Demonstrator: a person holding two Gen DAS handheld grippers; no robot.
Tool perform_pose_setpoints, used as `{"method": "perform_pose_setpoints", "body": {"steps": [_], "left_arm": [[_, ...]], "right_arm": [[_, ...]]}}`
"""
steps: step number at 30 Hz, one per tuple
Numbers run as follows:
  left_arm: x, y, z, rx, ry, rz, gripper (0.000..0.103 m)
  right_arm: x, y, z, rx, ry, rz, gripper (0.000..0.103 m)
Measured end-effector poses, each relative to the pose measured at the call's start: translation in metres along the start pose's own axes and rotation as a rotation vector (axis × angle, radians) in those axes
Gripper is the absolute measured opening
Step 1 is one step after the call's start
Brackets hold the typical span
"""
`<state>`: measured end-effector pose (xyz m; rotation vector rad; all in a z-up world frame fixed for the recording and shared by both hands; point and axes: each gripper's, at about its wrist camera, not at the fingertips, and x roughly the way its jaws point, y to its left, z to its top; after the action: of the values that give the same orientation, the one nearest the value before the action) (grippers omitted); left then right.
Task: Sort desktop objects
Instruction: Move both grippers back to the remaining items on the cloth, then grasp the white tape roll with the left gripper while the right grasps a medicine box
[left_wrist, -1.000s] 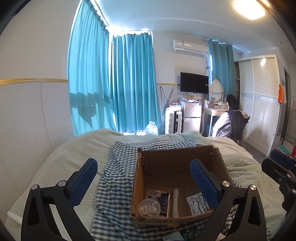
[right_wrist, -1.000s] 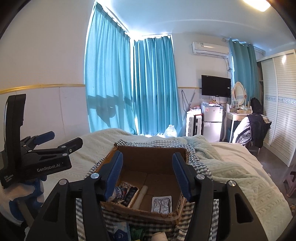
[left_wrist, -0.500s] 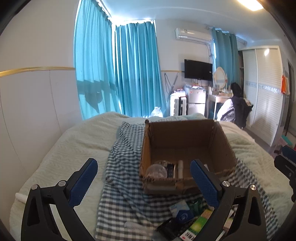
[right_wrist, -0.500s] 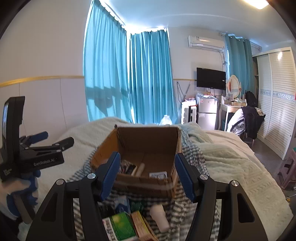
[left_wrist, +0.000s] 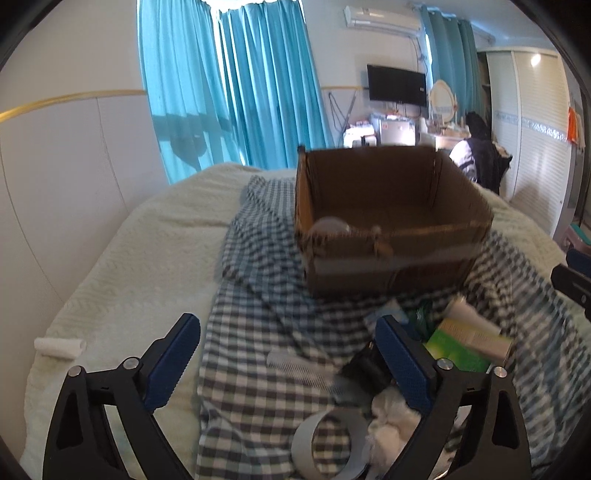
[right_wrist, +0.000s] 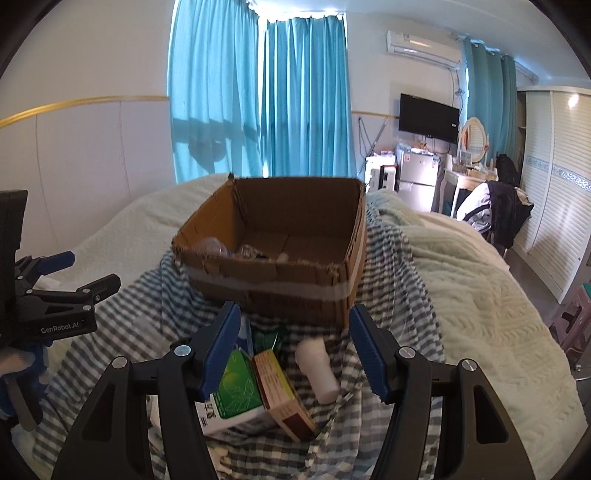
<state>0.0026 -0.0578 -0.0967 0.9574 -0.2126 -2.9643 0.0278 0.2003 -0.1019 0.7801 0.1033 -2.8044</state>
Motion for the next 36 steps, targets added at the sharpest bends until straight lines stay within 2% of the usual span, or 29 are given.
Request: {"method": "perform_pose_setpoints", "body": {"steps": [1, 3, 9, 13, 18, 22, 27, 29, 30, 36], "left_arm": [[0.004, 0.001, -0.007, -0.003, 0.020, 0.001, 0.087], [0.012, 0.003, -0.019, -0.009, 0.067, -0.008, 0.084], [0.021, -0.003, -0.042, 0.030, 0.135, -0.017, 0.082], [0.027, -0.007, -0.055, 0.055, 0.189, -0.024, 0.072], [0.035, -0.013, -0.070, 0.086, 0.252, -0.038, 0.070], [0.054, -0.012, -0.082, 0.083, 0.335, -0.027, 0.057], [0.066, -0.013, -0.085, 0.101, 0.365, -0.014, 0.045], [0.068, -0.016, -0.086, 0.119, 0.369, -0.013, 0.032], [0.069, -0.018, -0.087, 0.126, 0.374, -0.023, 0.021], [0.059, -0.027, -0.086, 0.151, 0.324, -0.062, 0.014]], "right_arm": [[0.003, 0.000, -0.005, -0.004, 0.014, 0.000, 0.061], [0.007, 0.000, -0.015, -0.006, 0.036, 0.001, 0.061], [0.023, -0.005, -0.038, -0.008, 0.127, 0.004, 0.061], [0.035, -0.003, -0.045, -0.025, 0.182, 0.015, 0.061], [0.052, 0.006, -0.060, -0.067, 0.249, 0.027, 0.060], [0.066, 0.002, -0.067, -0.054, 0.306, 0.018, 0.059], [0.081, -0.004, -0.072, -0.029, 0.335, 0.015, 0.059], [0.085, -0.008, -0.073, -0.013, 0.341, 0.018, 0.055], [0.087, -0.010, -0.073, -0.005, 0.342, 0.017, 0.053], [0.091, -0.010, -0.074, -0.005, 0.350, -0.002, 0.032]]}}
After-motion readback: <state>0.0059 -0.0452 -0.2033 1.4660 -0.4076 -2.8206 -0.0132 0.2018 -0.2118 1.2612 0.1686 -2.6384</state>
